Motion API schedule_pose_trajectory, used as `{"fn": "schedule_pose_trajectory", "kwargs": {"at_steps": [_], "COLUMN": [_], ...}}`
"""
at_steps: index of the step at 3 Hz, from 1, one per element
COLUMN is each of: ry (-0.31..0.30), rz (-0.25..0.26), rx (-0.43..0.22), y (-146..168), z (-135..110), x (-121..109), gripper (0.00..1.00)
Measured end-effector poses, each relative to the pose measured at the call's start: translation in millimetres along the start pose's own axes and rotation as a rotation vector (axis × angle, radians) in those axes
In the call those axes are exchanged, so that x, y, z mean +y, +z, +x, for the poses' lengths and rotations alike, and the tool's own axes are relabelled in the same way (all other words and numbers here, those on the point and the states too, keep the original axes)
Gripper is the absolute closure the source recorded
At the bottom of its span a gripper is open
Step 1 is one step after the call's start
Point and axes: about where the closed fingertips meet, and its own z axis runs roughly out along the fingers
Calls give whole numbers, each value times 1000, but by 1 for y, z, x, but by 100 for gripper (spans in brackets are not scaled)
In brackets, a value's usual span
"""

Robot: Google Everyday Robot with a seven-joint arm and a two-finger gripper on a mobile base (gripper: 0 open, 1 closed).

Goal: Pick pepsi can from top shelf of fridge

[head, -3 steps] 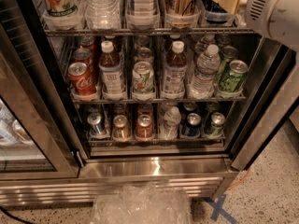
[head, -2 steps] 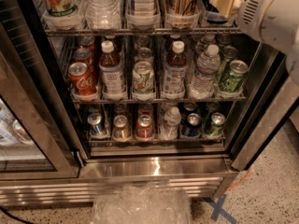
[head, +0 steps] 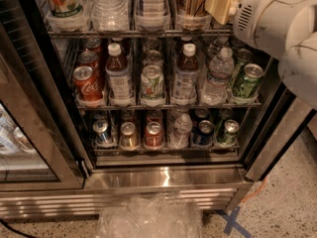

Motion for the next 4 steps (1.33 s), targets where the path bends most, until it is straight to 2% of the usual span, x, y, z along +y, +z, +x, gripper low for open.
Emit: {"fn": "schedule_pose_trajectory", "kwargs": {"at_steps": [1,3,4], "ry": [1,-11,-20], "rz": [9,78,107], "rx": [-1,-20,-39], "y": [9,16,23], "z": [2,-9,-14], "x": [-9,-38,-43], "gripper": [37,39,39]}}
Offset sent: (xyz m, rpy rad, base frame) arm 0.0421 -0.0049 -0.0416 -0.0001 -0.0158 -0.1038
